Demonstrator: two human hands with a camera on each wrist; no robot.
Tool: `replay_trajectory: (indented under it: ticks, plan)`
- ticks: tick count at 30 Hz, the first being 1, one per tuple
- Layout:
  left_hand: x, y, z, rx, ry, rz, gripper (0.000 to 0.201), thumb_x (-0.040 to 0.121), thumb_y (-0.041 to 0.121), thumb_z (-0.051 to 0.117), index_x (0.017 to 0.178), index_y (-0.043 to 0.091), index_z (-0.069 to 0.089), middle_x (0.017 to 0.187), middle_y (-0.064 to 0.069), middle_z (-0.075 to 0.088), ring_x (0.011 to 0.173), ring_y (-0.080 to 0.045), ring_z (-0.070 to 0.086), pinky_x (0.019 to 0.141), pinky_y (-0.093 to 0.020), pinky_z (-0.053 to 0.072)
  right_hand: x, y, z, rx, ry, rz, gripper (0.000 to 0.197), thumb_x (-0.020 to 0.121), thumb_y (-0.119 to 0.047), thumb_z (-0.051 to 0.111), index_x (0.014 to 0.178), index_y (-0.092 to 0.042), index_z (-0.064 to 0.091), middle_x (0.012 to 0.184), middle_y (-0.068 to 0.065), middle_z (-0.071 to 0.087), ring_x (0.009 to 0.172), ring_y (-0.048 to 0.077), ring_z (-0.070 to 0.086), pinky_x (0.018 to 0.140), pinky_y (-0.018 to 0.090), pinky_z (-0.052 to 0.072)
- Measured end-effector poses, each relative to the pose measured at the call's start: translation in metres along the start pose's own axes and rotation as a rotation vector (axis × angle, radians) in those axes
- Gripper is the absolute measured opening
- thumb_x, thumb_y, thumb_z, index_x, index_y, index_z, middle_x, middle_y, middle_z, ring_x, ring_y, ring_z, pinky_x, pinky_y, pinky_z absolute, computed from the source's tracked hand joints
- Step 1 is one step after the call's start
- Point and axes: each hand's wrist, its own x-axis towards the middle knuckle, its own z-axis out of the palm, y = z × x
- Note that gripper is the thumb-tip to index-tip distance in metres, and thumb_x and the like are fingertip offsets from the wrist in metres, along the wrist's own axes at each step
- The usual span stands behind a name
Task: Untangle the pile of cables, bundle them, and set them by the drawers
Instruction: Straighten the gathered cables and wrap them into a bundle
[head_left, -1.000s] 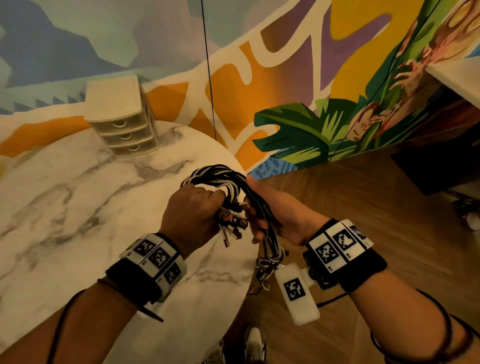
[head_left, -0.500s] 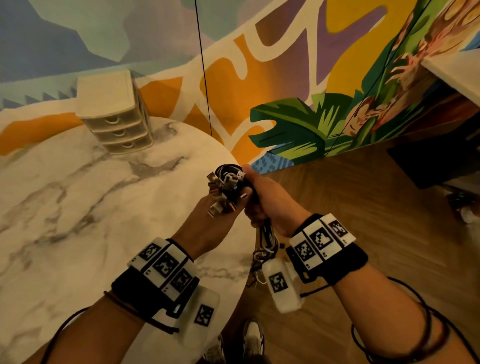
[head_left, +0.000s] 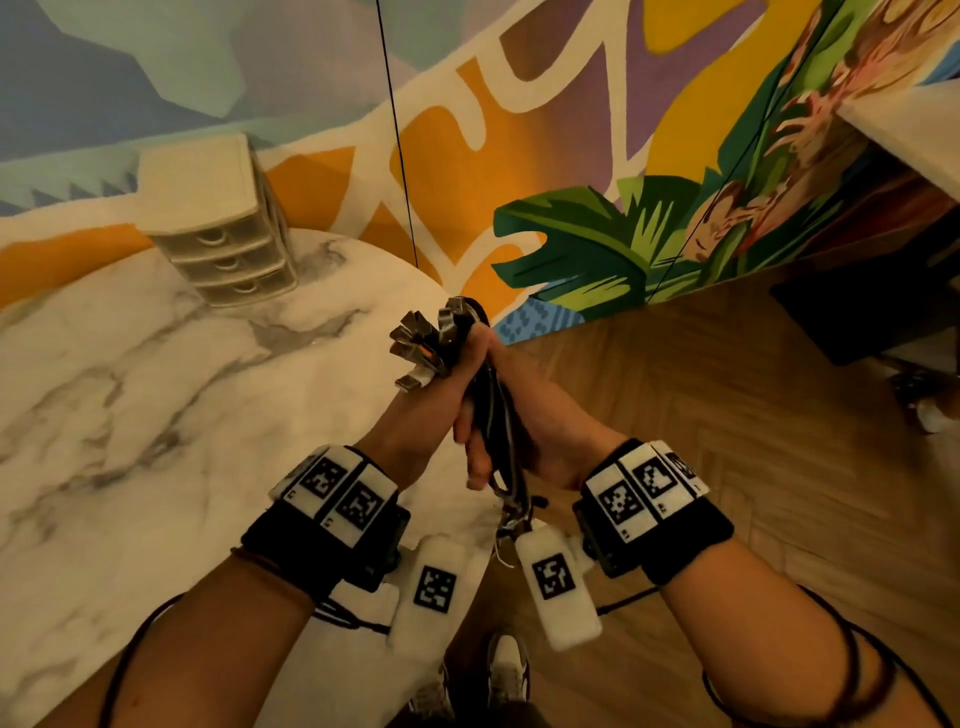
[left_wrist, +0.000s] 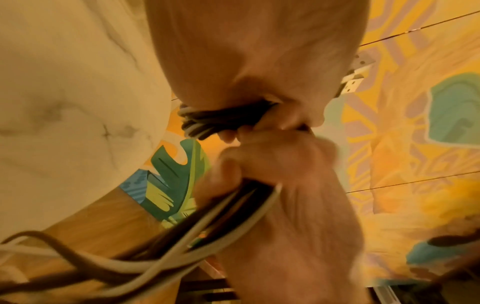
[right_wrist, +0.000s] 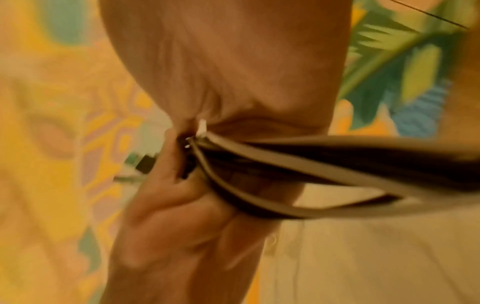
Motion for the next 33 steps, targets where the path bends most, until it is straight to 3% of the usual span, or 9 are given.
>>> replay_trajectory:
  ticks: [5,7,10,13,17,22,26,29,33]
  plan:
    - [0.000,0.015,-0.001,-0.207,-0.119,-0.071,0.049,0.078,0.046,0.052,0.112,0.013,0.063,0.104,-0.004,0.070,0.098,-0.016,0.066,0.082,-0.027,0.051,0.002,0.010,0.001,0.163,-0.254,0.016,0.084,0.078,-0.080,0.019,0.048,-0.008,0.050,0.035,0.002,0.030,0.030,0.014,0.032,0.043,0.020,0.037]
    - [-0.001,0.014,-0.004,-0.233,-0.120,-0.087,0.043,0.076,0.042,0.056,0.108,0.014,0.065,0.111,-0.007,0.069,0.103,-0.016,0.066,0.089,-0.029,0.051,0.004,0.017,0.002,0.194,-0.319,0.045,0.085,0.074,-0.083,0.020,0.049,-0.008,0.050,0.036,0.001,0.030,0.032,0.013,0.031,0.044,0.020,0.035]
    - [-0.002,0.010,-0.007,-0.295,-0.144,-0.038,0.030,0.088,0.039,0.051,0.080,0.011,0.060,0.087,-0.005,0.066,0.083,-0.017,0.063,0.084,-0.028,0.049,0.006,0.031,0.003,0.261,-0.425,0.027,0.069,0.077,-0.075,0.045,0.056,-0.009,0.050,0.042,-0.001,0.032,0.036,0.010,0.032,0.044,0.019,0.033]
    - [-0.002,0.013,-0.015,-0.449,-0.157,0.024,0.026,0.091,0.026,0.041,0.072,0.011,0.047,0.081,-0.004,0.064,0.071,-0.015,0.058,0.076,-0.026,0.052,0.005,0.041,0.002,-0.066,-0.325,0.072,0.041,0.085,-0.035,0.062,0.057,-0.011,0.045,0.047,0.000,0.034,0.041,0.011,0.031,0.043,0.022,0.031]
    - [-0.002,0.015,-0.025,-0.489,-0.255,0.024,0.029,0.090,0.023,0.042,0.065,0.013,0.054,0.062,0.000,0.053,0.052,-0.013,0.048,0.062,-0.025,0.046,0.014,0.044,0.000,-0.582,-0.087,0.108,0.039,0.090,-0.020,0.061,0.057,-0.009,0.043,0.051,0.007,0.039,0.040,0.014,0.034,0.042,0.022,0.033]
    - [-0.002,0.015,-0.028,-0.348,-0.261,0.008,0.030,0.086,0.023,0.046,0.057,0.015,0.045,0.045,0.005,0.033,0.037,-0.009,0.028,0.054,-0.028,0.029,0.021,0.035,-0.019,-0.828,0.006,0.183,0.012,0.086,-0.020,0.067,0.079,-0.015,0.057,0.072,0.009,0.056,0.061,0.018,0.048,0.060,0.034,0.046]
    - [-0.006,0.025,-0.031,-0.168,-0.326,-0.011,0.031,0.077,0.024,0.061,0.054,0.012,0.043,0.042,0.003,0.033,0.035,-0.010,0.025,0.049,-0.032,0.016,0.020,0.016,-0.033,-1.062,0.054,0.156,0.037,0.084,-0.021,0.069,0.119,-0.013,0.061,0.118,0.006,0.062,0.101,0.016,0.055,0.093,0.028,0.043]
    - [-0.009,0.036,-0.021,0.145,-0.369,0.014,0.028,0.080,0.016,0.061,0.053,0.012,0.052,0.045,-0.004,0.039,0.035,-0.011,0.029,0.040,-0.020,0.022,0.016,-0.005,-0.039,-0.975,0.002,0.211,0.007,0.091,-0.009,0.058,0.095,-0.015,0.059,0.083,-0.003,0.062,0.072,0.007,0.054,0.072,0.015,0.046]
    - [-0.014,0.041,-0.015,0.461,-0.367,0.032,0.026,0.084,0.006,0.065,0.059,0.009,0.060,0.047,-0.001,0.052,0.039,-0.010,0.045,0.041,-0.016,0.037,0.016,-0.017,-0.060,-1.281,0.086,0.186,0.010,0.084,-0.020,0.065,0.083,-0.010,0.064,0.076,0.001,0.057,0.070,0.017,0.052,0.064,0.028,0.044]
